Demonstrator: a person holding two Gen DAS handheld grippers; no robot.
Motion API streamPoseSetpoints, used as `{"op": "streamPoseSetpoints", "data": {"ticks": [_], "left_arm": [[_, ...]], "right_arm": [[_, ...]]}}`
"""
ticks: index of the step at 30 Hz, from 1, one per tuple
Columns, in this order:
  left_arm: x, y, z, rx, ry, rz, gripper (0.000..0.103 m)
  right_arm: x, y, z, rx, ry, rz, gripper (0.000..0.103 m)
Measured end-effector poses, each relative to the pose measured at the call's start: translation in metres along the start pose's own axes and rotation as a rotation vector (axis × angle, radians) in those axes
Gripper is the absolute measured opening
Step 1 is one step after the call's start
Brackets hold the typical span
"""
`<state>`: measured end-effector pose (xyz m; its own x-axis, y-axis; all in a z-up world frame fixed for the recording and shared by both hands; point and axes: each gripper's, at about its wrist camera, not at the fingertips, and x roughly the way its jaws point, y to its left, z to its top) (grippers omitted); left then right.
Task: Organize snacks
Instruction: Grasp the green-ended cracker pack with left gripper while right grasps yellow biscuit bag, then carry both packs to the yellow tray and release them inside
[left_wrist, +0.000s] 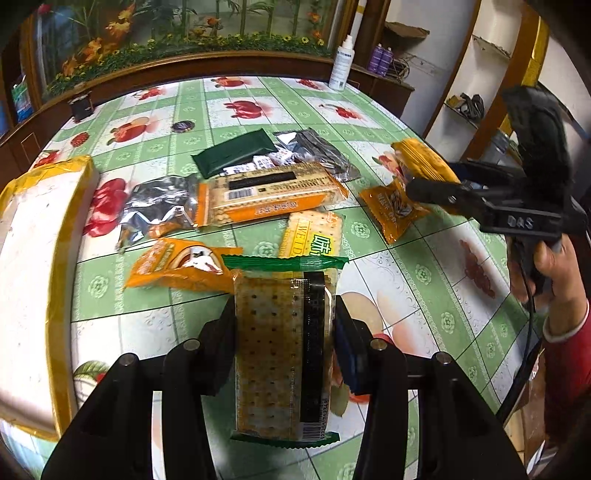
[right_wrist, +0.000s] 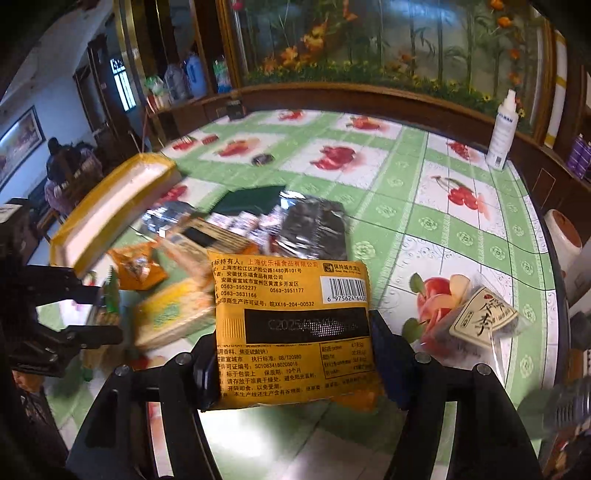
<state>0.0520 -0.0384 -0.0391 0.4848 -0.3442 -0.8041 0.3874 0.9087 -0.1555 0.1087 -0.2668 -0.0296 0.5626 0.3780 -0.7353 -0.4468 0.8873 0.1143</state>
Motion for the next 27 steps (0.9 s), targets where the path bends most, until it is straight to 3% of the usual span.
{"op": "streamPoseSetpoints", "data": {"ticks": [8, 27], "left_arm": [[-0.033, 0.023, -0.01, -0.064, -0.05, 0.017, 0.045], [-0.076, 0.096, -0.033, -0.208, -0.134, 0.085, 0.045]], "right_arm": [[-0.014, 0.053, -0.003, -0.011, -0.038, 0.068, 0.069], [0.027, 0.152, 0.024, -0.135, 0.0, 0.188, 0.069]]}}
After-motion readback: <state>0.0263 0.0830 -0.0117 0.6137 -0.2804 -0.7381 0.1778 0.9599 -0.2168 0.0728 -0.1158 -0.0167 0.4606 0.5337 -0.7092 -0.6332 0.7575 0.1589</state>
